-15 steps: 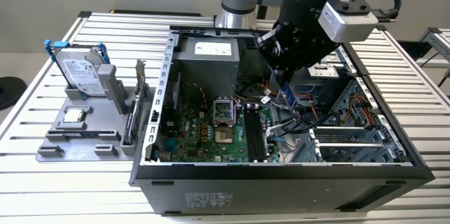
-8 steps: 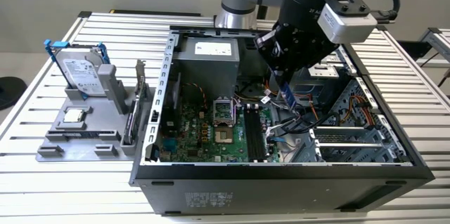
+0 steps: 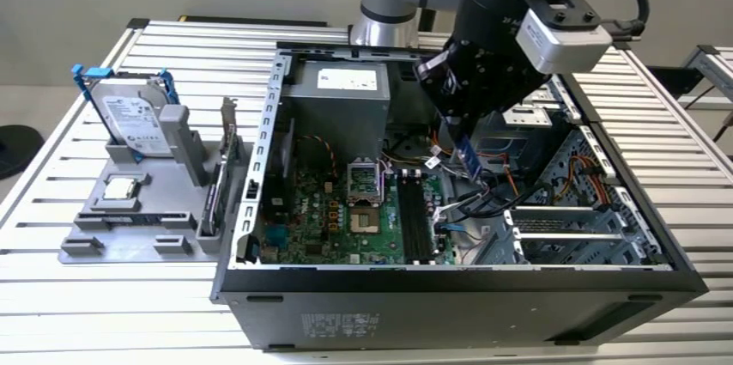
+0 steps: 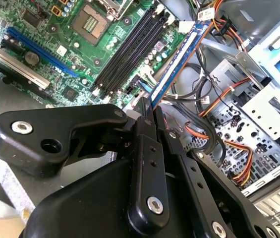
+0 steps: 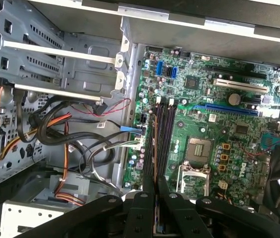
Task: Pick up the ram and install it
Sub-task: 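Insert the ram into the slot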
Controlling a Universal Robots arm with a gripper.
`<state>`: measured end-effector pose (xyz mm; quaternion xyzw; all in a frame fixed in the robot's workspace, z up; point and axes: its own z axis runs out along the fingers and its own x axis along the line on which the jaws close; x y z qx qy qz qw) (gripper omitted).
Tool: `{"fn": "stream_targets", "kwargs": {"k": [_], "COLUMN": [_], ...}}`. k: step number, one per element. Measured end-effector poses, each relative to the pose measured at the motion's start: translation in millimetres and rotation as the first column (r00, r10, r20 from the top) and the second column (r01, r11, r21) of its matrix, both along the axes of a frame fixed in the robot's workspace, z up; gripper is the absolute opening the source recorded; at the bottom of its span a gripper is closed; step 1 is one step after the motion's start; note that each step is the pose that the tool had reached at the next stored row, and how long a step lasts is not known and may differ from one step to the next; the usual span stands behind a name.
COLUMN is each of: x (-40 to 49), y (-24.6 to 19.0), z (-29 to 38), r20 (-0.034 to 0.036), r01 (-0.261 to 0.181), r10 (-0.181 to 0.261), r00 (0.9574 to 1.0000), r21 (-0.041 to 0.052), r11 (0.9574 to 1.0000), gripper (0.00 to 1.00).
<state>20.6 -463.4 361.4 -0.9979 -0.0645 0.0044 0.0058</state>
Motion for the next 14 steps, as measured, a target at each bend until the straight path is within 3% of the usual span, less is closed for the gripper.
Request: {"fn": "stream_targets", "kwargs": {"k": [14], "x": [0.0], "y": [2.4], "z": [-5.7], "r20": [0.0], "r01": [0.0], "r10": [0.0], "r00": [1.0], "r21": [-0.0021], "r11": [1.0], "gripper": [0.0]}}
